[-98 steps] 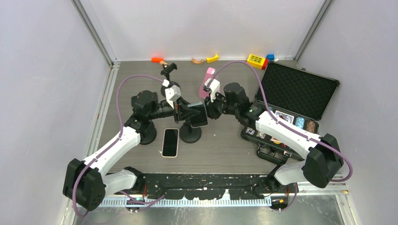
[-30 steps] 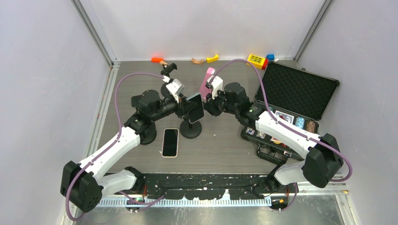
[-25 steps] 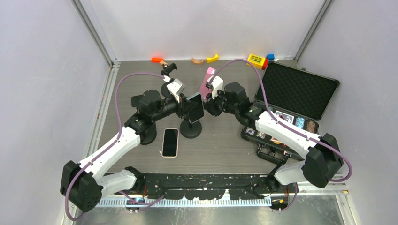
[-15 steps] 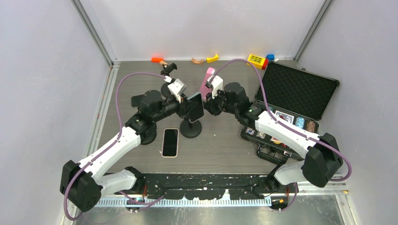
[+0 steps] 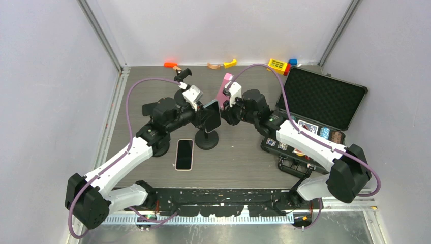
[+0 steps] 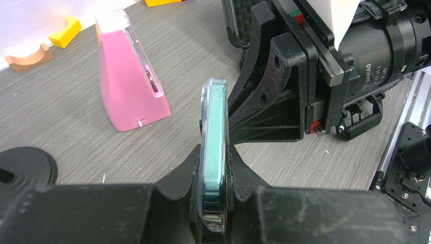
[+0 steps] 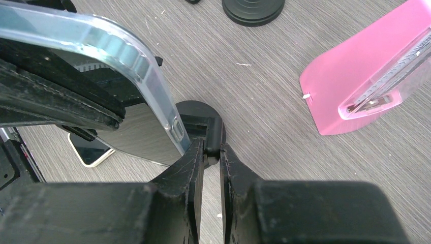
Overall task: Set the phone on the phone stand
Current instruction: Install the phone on the phone stand.
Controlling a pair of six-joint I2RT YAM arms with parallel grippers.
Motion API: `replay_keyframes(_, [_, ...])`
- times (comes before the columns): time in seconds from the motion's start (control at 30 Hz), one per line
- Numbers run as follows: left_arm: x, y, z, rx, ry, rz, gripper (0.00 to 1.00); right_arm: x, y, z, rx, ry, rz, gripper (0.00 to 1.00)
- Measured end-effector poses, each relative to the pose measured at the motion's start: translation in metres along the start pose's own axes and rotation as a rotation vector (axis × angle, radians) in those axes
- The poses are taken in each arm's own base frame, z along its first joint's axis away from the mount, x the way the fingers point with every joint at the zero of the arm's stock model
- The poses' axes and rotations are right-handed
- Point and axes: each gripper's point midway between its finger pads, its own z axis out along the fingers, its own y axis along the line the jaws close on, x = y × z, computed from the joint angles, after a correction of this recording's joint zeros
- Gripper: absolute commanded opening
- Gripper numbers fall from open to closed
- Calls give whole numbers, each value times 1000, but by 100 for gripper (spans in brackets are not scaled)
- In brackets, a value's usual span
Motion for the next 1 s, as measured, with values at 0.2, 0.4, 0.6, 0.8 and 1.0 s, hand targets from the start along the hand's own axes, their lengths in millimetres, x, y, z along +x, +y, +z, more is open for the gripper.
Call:
replay_keyframes(0.2, [0, 0, 0, -2, 5, 4, 0, 0, 0, 0, 0, 0, 0, 0])
replay_keyframes(0.4, [1, 0, -1, -2, 7, 13, 0, 0, 0, 0, -2, 0, 0, 0])
replay_keyframes(0.6, [1, 0, -1, -3, 8, 16, 0, 0, 0, 0, -1, 0, -1, 0])
replay_keyframes(0.8, [1, 0, -1, -5, 9, 17, 0, 0, -1, 0, -1, -1, 0, 0])
replay_keyframes(1.0, [0, 2, -2, -17, 11, 17, 0, 0, -1, 2, 1, -4, 0, 0])
